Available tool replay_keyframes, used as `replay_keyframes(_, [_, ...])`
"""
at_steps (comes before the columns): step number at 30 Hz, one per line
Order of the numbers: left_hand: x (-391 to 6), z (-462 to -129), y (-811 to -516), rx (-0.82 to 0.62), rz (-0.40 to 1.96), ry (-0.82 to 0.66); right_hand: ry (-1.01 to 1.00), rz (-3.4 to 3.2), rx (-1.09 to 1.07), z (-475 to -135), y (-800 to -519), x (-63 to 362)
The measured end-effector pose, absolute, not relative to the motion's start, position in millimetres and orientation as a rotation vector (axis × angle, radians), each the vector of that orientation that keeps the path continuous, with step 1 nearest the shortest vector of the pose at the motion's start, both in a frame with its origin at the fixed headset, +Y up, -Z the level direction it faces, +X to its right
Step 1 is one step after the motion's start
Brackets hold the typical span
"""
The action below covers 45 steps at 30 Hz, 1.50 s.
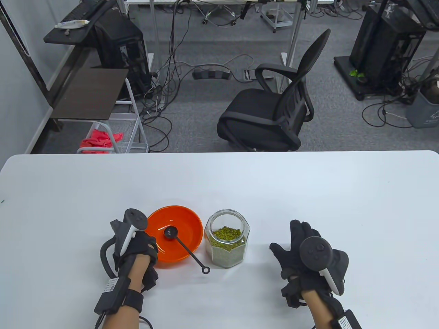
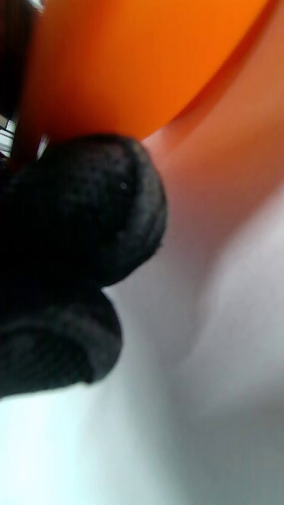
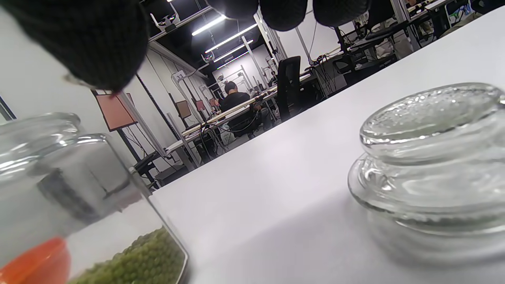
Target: Portion mung beans with measuring scoop (Bowl in hand)
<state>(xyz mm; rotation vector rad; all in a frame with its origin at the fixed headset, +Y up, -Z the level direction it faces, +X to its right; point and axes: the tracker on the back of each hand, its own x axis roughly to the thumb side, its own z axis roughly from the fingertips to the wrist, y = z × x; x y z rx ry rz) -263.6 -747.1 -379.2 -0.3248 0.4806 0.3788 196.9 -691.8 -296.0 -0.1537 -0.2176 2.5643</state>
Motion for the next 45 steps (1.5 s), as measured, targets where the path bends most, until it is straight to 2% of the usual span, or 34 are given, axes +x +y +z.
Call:
replay_keyframes(7, [-274,-359,-747,-0.269,0.645,0.459,-0.201,2.503,-0.177,-297,-693,203])
replay_keyframes(18, [-288,-317,-726,-0.105,0.758,0.431,-0.231,2.445,-0.145,-293,-686,200])
replay_keyframes(25, [-293,-304,-716,-0.034,0.826,0.409,-0.287,2.439,-0.093,-289,-681,187])
replay_keyframes(28, [-295,-301,-711,-0.012,0.828,0.401,-0.366,2.354,-0.028,-285,-673,179])
replay_keyframes(32, [-296,-299,-707,0.004,0.859,0.382,-0.359,2.276,0.039,-282,-659,162])
replay_keyframes(40, [-295,-294,-703,0.036,0.9,0.361,-0.236,2.229,0.163,-283,-643,115])
replay_keyframes(43, [-295,-293,-702,0.042,0.912,0.357,-0.117,2.211,0.211,-284,-643,97])
replay_keyframes(45, [-295,-293,-702,0.048,0.909,0.354,0.043,2.228,0.254,-287,-645,83])
